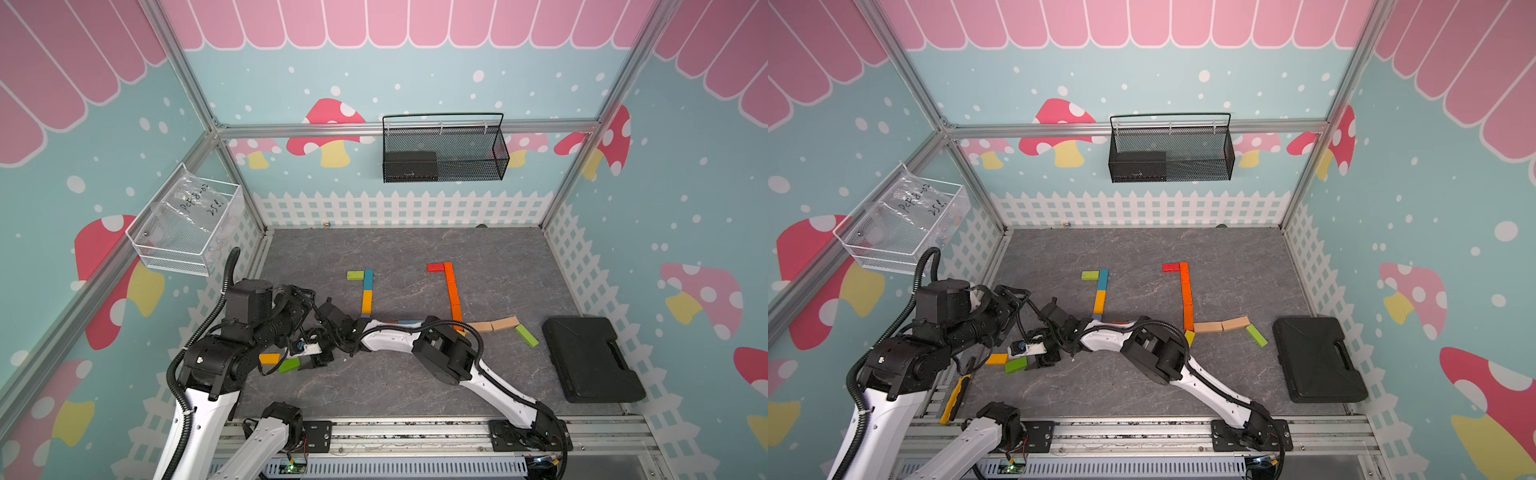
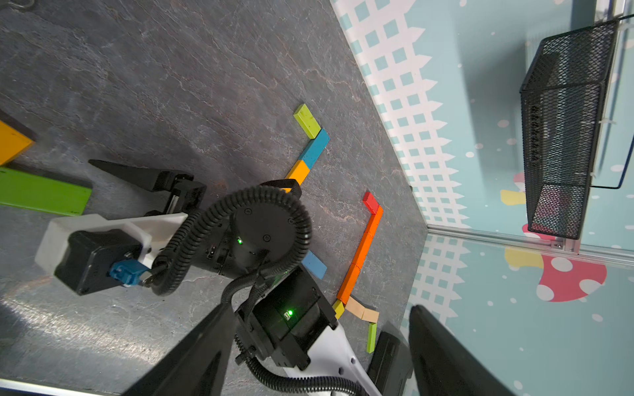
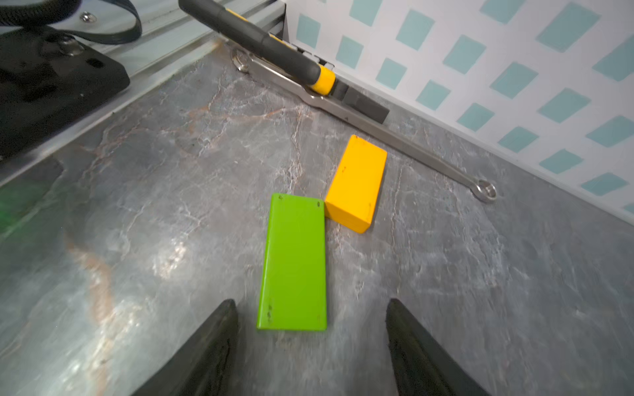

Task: Assemble a giraffe with building blocks
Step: Pick up the building block from the center of the board.

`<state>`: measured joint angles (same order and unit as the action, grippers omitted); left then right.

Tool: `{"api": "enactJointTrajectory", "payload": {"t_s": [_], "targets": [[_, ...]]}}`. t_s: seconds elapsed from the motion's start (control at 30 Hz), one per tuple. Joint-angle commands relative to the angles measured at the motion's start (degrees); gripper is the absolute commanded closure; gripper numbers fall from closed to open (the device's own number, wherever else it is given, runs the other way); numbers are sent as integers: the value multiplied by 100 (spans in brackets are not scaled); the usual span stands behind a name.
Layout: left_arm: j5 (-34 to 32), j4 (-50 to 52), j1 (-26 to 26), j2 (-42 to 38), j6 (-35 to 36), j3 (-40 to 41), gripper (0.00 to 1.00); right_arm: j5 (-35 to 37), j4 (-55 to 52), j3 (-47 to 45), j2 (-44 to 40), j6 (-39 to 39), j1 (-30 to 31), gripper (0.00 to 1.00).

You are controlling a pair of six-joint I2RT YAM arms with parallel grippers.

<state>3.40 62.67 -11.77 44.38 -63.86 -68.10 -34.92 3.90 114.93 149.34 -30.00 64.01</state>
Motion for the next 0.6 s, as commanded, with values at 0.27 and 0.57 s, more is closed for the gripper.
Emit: {"api": "enactJointTrajectory", "payload": {"t_s": [0.27,0.57], "targets": [[12,-51,-29,-87,119,52,17,-74,-888,1123,819,131,-29,27],[-318,214,-18,-35,277,-325,17,-72,-2139,1405,1145,-129,-20,47]]}}
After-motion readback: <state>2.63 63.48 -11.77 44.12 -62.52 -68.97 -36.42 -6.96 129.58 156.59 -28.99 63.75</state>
